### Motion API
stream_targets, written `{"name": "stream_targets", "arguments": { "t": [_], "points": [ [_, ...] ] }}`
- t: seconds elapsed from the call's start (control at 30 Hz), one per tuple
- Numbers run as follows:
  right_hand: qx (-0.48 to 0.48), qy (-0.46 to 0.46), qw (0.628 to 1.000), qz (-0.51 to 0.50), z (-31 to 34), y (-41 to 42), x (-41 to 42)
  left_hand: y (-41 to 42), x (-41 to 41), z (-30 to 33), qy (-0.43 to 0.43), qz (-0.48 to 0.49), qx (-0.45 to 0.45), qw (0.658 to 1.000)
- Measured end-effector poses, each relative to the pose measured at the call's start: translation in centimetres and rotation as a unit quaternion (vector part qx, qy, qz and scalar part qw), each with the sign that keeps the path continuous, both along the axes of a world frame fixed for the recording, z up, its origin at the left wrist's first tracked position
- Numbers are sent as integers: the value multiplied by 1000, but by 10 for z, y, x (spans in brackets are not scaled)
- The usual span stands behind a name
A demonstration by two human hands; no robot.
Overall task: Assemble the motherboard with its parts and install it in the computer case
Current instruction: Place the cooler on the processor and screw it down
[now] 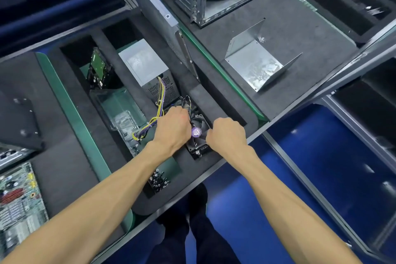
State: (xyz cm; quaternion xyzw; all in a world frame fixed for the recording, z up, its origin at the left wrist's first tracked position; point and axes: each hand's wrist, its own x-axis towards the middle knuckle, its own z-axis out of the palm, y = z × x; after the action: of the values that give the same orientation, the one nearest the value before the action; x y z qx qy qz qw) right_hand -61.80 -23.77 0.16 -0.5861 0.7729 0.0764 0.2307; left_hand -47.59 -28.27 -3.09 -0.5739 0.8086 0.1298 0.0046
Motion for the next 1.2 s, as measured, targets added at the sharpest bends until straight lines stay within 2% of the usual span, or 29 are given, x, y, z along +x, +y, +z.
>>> {"name": "stream_targets", "arguments": {
  "t": [0.2,0.37,0.53,0.67,0.83,0.97,1.2],
  "points": [
    [-6,-17,998,60,3,-1,-6,-2,2,2,35,20,-4,999],
    [-49,-111,990,69,10,-4,-9,-12,5,11,-36,-19,-51,998],
    [-105,-190,974,65,21,-20,-12,-26,12,32,48,16,-6,999],
    [-123,-232,963,55,25,-27,-21,-36,22,46,74,-12,52,996],
    [-106,-262,956,81,29,-33,-33,-40,35,58,189,41,208,959],
    [-87,-243,961,98,27,-41,-38,-37,37,52,294,130,252,913],
    [-76,-270,957,72,19,-38,-35,-32,25,40,362,175,276,873]
  ]
}}
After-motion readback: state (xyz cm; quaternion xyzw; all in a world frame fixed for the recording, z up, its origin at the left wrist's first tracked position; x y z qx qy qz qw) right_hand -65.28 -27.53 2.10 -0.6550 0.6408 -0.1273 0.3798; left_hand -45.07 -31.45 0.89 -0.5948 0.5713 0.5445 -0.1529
